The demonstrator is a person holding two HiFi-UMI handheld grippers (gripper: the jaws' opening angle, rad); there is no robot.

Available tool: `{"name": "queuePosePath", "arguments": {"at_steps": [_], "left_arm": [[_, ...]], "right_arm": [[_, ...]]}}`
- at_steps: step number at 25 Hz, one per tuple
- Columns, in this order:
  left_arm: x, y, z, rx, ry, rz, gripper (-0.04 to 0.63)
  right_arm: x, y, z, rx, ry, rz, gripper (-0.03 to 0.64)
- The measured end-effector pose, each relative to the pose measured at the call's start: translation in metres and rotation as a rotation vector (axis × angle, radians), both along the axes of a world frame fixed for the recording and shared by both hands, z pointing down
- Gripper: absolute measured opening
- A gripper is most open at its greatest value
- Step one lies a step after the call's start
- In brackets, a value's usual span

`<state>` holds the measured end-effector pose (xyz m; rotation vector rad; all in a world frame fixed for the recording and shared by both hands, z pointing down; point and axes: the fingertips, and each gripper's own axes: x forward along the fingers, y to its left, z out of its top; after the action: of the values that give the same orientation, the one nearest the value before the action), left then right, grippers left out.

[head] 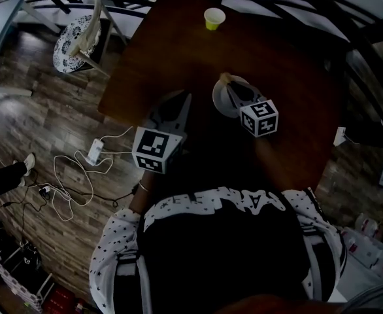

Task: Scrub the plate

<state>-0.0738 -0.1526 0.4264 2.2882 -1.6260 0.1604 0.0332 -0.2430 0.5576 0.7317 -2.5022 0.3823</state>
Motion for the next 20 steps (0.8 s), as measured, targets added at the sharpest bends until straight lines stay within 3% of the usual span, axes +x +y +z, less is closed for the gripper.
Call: {"name": "queuePosePath", "arguments": {"at_steps": [20], "left_arm": [[-0.015,0.006,0.0,-0.017,0.01,-0.056,0.015]], "right_arm": [[-0.016,0.007,0.019,-0.023,0.052,-0.056,0.049]]}}
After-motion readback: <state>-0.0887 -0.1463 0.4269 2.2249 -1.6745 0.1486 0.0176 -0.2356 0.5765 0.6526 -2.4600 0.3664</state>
